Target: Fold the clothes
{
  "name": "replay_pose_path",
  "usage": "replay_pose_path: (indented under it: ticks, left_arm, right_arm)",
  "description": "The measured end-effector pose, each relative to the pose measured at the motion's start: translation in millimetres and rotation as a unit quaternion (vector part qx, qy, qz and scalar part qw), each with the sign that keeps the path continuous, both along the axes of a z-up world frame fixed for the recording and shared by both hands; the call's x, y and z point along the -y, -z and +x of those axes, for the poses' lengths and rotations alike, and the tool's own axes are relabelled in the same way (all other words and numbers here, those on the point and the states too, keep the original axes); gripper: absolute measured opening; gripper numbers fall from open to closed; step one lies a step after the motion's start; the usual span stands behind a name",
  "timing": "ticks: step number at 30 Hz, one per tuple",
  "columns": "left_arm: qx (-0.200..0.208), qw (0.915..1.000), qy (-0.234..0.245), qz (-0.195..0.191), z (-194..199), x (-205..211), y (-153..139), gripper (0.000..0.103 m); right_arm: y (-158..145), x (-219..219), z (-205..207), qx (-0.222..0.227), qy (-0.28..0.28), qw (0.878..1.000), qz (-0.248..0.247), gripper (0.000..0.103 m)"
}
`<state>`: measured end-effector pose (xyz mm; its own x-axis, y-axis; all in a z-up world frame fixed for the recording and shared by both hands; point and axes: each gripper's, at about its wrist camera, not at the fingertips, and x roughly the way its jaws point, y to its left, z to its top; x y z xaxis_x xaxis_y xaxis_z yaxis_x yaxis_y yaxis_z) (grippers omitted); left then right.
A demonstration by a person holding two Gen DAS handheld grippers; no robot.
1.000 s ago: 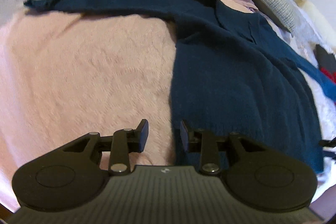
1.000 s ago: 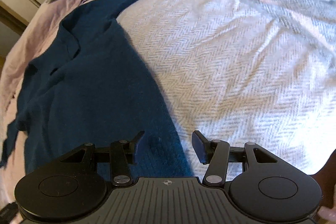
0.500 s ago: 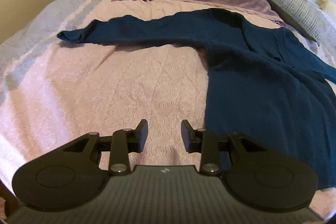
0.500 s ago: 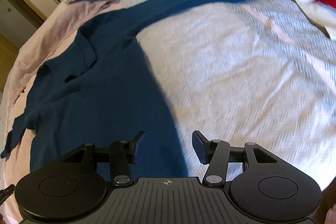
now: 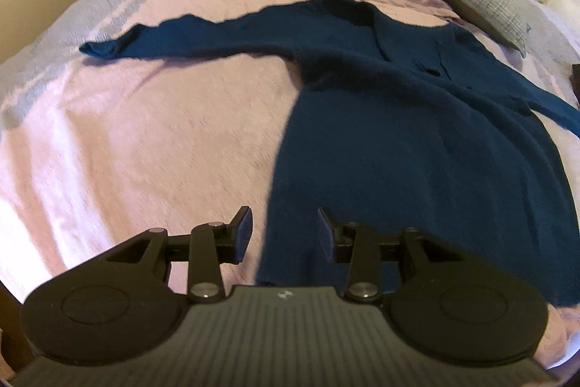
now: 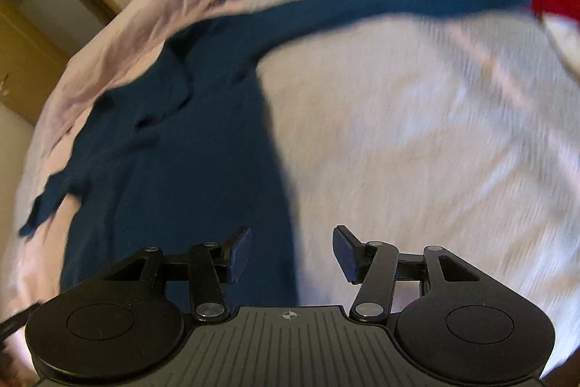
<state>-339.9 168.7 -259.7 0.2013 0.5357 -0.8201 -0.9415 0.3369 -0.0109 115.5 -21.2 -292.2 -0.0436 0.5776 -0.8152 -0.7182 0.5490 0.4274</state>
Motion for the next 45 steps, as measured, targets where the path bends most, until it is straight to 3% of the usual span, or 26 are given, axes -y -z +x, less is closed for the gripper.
replay_pose_path:
  ticks: [4,9,11,12,13,18,22,26,29,31,33,36,39,45]
  left_arm:
    - [-0.008,0.9999,-0.008,-0.007,1,5,13,0.037]
    - [-0.012,0.9994,-0.026,-0.019,-5,-2,35,0.038]
    - [-0.005,0.9994,-0.024,-0.023,-3,-4,42,0.034]
    - [-0.008,0.9996,-0.016,-0.02,0,-5,44,0.027]
    - [-0.014,0.9998,-0.004,-0.015,4,-4,45,0.008]
    - [-0.033,0.9988,0.009,0.035,2,12,30,0.006]
    - [-0.034,0.9978,0.001,0.056,-16,42,9,0.006]
    - [-0.075,0.9969,0.012,0.02,-23,66,15,0.007]
    - [-0.083,0.9965,0.012,0.007,-28,69,8,0.008]
    - [-0.073,0.9969,0.005,0.028,-30,61,-13,0.01]
    - [-0.074,0.9957,-0.004,0.056,-33,47,-34,0.01]
    - [-0.071,0.9932,-0.005,0.092,-32,19,-57,0.01]
    - [-0.068,0.9892,0.026,0.127,-11,-19,-64,0.01]
    - [0.003,0.9809,0.117,0.156,57,-112,-51,0.01]
  right_arm:
    - [25,16,-21,-0.036,-0.018,0.999,-0.029,0.057]
    - [38,12,-34,-0.053,-0.022,0.998,-0.027,0.057]
    - [39,6,-37,-0.048,-0.035,0.998,-0.031,0.057]
    - [39,3,-38,-0.041,-0.045,0.998,-0.035,0.032]
    - [40,0,-40,-0.034,-0.055,0.997,-0.041,0.007]
    - [25,10,-33,0.001,-0.061,0.997,-0.051,0.006]
    - [11,31,-34,-0.007,-0.071,0.996,-0.059,0.005]
    - [24,34,-52,-0.029,-0.12,0.986,-0.113,0.006]
    - [21,25,-47,-0.043,-0.113,0.984,-0.132,0.01]
    - [1,14,-42,-0.018,-0.135,0.98,-0.142,0.044]
    - [-24,10,-32,0.019,-0.133,0.984,-0.119,0.054]
    - [-55,-7,-7,0.051,-0.102,0.99,-0.078,0.055]
    - [-75,-42,15,0.074,-0.076,0.994,-0.032,0.054]
    - [-75,-140,24,0.12,-0.083,0.989,0.015,0.053]
